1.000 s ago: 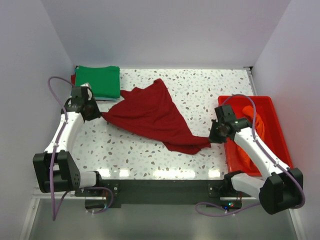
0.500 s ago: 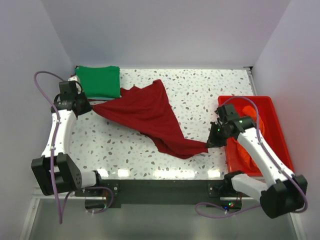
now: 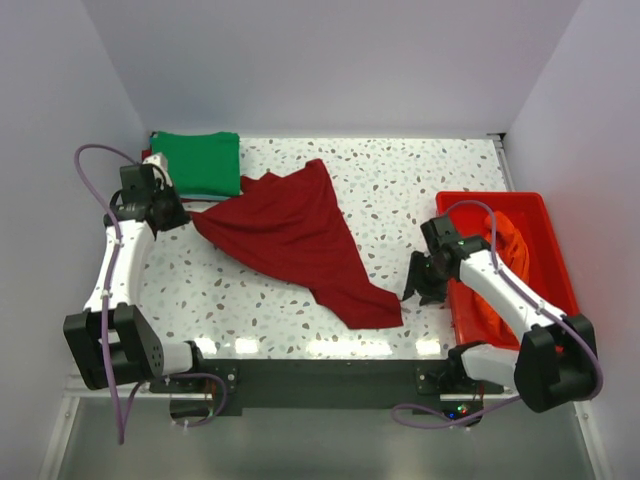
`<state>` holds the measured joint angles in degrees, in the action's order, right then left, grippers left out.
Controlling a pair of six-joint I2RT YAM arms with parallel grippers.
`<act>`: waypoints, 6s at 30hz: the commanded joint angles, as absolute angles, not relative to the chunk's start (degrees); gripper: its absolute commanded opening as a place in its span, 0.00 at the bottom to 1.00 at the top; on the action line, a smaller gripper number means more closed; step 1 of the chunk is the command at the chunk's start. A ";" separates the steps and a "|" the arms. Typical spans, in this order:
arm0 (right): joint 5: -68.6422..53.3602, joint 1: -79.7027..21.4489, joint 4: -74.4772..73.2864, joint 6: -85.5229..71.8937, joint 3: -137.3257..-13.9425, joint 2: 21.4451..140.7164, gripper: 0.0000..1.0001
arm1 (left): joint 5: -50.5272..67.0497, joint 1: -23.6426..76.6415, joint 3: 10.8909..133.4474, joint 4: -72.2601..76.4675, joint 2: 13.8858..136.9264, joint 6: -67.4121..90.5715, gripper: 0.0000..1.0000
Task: Fold and stack the t-shirts
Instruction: Flatten the tshirt out
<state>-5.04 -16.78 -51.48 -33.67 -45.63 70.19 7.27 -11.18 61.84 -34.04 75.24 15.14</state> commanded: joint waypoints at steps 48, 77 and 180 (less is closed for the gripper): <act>-2.90 -31.73 -37.09 -41.04 -34.28 76.02 0.31 | 10.19 -11.69 62.14 -31.20 78.84 12.74 0.00; -2.63 -16.97 -59.33 -27.95 -96.34 84.97 0.00 | 12.21 -6.42 75.82 -25.93 82.88 25.20 0.00; 15.39 -14.33 -29.89 -18.01 -112.96 104.60 0.90 | 6.15 -2.64 63.28 -14.94 73.14 25.14 0.86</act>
<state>16.49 -14.55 -27.55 -15.97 -112.79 112.55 4.10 -3.66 59.99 -19.75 79.70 26.33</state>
